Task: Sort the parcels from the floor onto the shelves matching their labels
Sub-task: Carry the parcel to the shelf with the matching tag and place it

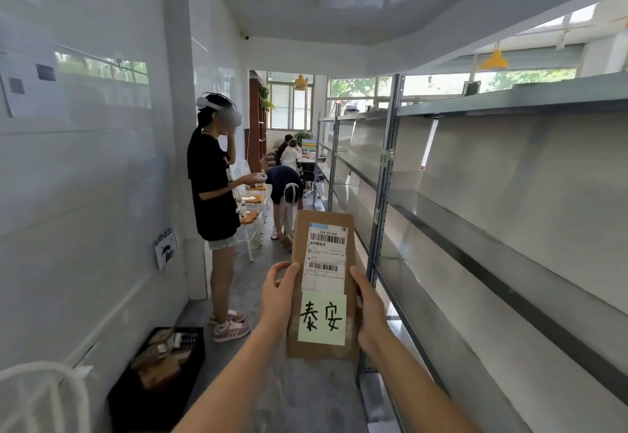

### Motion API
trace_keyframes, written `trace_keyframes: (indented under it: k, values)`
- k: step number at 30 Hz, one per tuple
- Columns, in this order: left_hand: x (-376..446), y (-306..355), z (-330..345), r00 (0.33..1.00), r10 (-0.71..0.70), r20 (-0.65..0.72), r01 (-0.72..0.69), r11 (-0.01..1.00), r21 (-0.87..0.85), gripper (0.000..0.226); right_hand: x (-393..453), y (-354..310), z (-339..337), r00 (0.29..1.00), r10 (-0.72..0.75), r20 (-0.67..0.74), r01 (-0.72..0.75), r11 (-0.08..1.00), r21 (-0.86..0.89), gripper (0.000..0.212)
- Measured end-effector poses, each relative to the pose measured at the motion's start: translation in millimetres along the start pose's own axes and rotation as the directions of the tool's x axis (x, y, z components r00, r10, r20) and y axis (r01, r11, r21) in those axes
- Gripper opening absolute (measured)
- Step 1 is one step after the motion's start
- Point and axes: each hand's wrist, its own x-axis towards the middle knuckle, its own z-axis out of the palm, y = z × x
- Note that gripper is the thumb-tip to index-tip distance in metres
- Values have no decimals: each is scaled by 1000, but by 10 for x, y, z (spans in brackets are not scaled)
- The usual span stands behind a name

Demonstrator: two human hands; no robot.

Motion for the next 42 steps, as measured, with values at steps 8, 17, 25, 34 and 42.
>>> trace_keyframes:
  k: [8, 17, 25, 34, 42]
  values:
    - [798, 18, -76, 998, 51, 47, -51, 999, 15, 25, 613, 21, 389, 1000, -10, -13, 10, 1000, -7, 53]
    - [1529, -122, 59, 998, 52, 37, -53, 998, 36, 25, 1270, -25, 538, 1000, 6, -26, -6, 1000, 3, 50]
    - [2201, -250, 330, 1000, 27, -12, -26, 998, 58, 39, 1994, -197, 630, 1000, 2, 9, -2, 999, -48, 39]
    - [2900, -307, 316, 1000, 14, 2, -14, 997, 72, 36, 2628, -163, 901, 1000, 24, 5, -23, 999, -43, 38]
    - [3693, -342, 117, 996, 0, 89, -10, 994, 108, 41, 3083, -10, 1380, 999, -3, -44, 3, 1000, 5, 31]
